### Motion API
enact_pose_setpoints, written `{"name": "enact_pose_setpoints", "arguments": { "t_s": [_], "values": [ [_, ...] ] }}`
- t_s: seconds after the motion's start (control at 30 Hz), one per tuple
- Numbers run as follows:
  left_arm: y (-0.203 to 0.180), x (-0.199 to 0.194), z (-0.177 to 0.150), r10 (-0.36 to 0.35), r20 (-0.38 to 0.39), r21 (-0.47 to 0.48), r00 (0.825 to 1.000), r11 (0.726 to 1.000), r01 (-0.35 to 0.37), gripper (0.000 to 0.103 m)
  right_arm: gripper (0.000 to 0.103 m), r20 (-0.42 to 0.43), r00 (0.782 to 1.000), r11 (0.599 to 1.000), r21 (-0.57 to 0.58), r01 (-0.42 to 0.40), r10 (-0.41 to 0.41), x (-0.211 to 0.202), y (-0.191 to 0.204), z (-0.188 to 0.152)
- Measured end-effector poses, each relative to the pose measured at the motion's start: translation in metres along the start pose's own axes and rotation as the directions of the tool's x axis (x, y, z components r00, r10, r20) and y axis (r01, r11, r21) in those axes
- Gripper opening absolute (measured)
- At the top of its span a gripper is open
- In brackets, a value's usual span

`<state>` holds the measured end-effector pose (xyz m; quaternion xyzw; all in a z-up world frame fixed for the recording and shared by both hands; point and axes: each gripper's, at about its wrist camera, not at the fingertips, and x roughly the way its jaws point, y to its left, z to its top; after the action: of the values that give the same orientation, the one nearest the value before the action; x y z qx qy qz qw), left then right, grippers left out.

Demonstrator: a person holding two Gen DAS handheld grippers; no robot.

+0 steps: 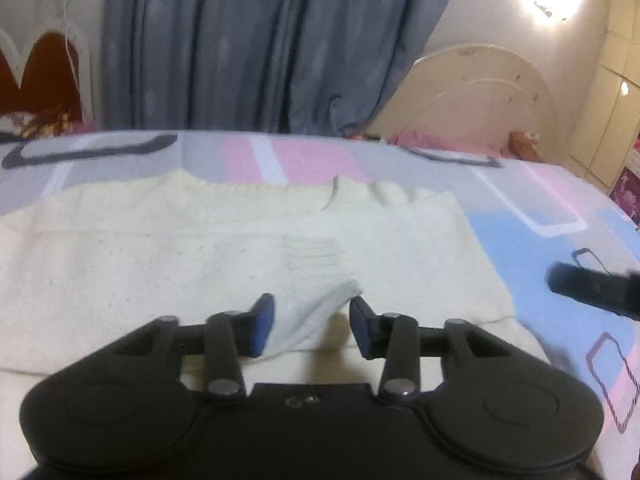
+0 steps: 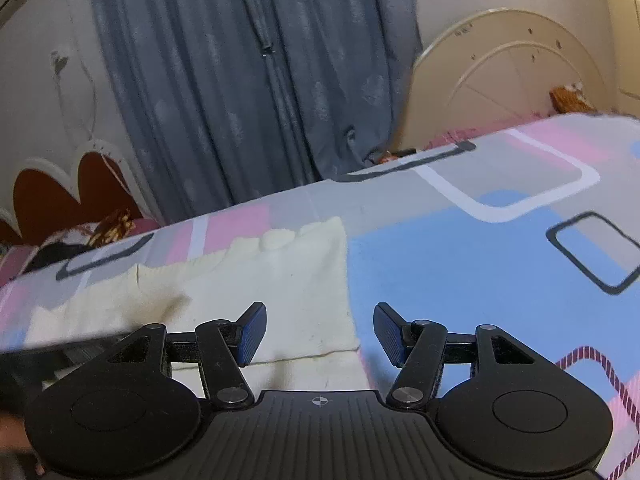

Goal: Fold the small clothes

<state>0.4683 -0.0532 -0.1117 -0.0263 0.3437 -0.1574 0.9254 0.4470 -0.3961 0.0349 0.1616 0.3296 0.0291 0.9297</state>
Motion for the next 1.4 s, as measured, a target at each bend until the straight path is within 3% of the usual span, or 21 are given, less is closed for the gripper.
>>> {"name": "enact_pose_setpoints", "arguments": {
  "t_s": [0.13,0.3,0.4,0.47,0.57,0.63,0.67,0.73,0.87,1.0,1.07,1.17,1.3,1.4],
  "values": [
    [0.022,-0.033,-0.013,0.051,0.064,-0.071,0.997,0.996,-0.046,0.046,0.060,-0.013,0.998,0.997,0.040,-0.064,0.065,0.004,0.002,0.000],
    [0.078,-0.087,-0.040,0.221,0.104,-0.200,0.970,0.960,-0.197,0.046,0.060,-0.071,0.980,0.981,0.076,-0.179,0.185,0.026,0.027,-0.008],
    [0.111,-0.103,-0.049,0.318,0.080,-0.236,0.945,0.927,-0.291,0.045,0.060,-0.110,0.967,0.972,0.085,-0.221,0.230,0.046,0.047,-0.011],
    [0.127,-0.103,-0.052,0.338,0.038,-0.251,0.940,0.914,-0.318,0.045,0.060,-0.159,0.958,0.970,0.079,-0.230,0.240,0.064,0.061,-0.012],
    [0.134,-0.087,-0.045,0.367,-0.018,-0.201,0.930,0.910,-0.362,0.045,0.060,-0.218,0.949,0.974,0.059,-0.220,0.228,0.087,0.076,-0.011],
    [0.142,-0.085,-0.043,0.370,-0.026,-0.195,0.929,0.909,-0.368,0.045,0.055,-0.224,0.943,0.969,0.035,-0.243,0.244,0.094,0.085,-0.007],
    [0.144,-0.082,-0.041,0.367,-0.021,-0.202,0.930,0.910,-0.363,0.045,0.029,-0.237,0.937,0.966,0.016,-0.259,0.256,0.097,0.091,-0.006],
    [0.146,-0.079,-0.037,0.353,-0.009,-0.218,0.935,0.912,-0.347,0.044,0.004,-0.252,0.932,0.961,-0.031,-0.276,0.260,0.099,0.098,-0.006],
    [0.145,-0.078,-0.033,0.330,-0.003,-0.219,0.944,0.921,-0.322,0.043,0.004,-0.172,0.949,0.955,-0.094,-0.283,0.264,0.078,0.095,-0.002],
    [0.138,-0.080,-0.033,0.311,0.012,-0.198,0.950,0.932,-0.303,0.044,0.004,-0.037,0.976,0.971,-0.094,-0.219,0.216,0.052,0.064,0.019],
    [0.136,-0.075,-0.034,0.306,0.000,-0.198,0.952,0.933,-0.300,0.043,0.004,-0.054,0.979,0.977,-0.068,-0.201,0.197,0.053,0.048,0.022],
    [0.133,-0.082,-0.033,0.291,0.045,-0.224,0.956,0.935,-0.274,0.046,0.004,-0.081,0.980,0.980,-0.070,-0.189,0.183,0.055,0.037,0.016],
    [0.124,-0.078,-0.035,0.272,0.038,-0.181,0.962,0.948,-0.261,0.048,0.004,-0.074,0.978,0.980,-0.039,-0.198,0.194,0.051,0.031,0.013],
    [0.125,-0.069,-0.035,0.332,0.011,-0.173,0.943,0.929,-0.326,0.047,0.004,-0.075,0.978,0.979,-0.041,-0.199,0.196,0.050,0.032,0.014]
  ]
}}
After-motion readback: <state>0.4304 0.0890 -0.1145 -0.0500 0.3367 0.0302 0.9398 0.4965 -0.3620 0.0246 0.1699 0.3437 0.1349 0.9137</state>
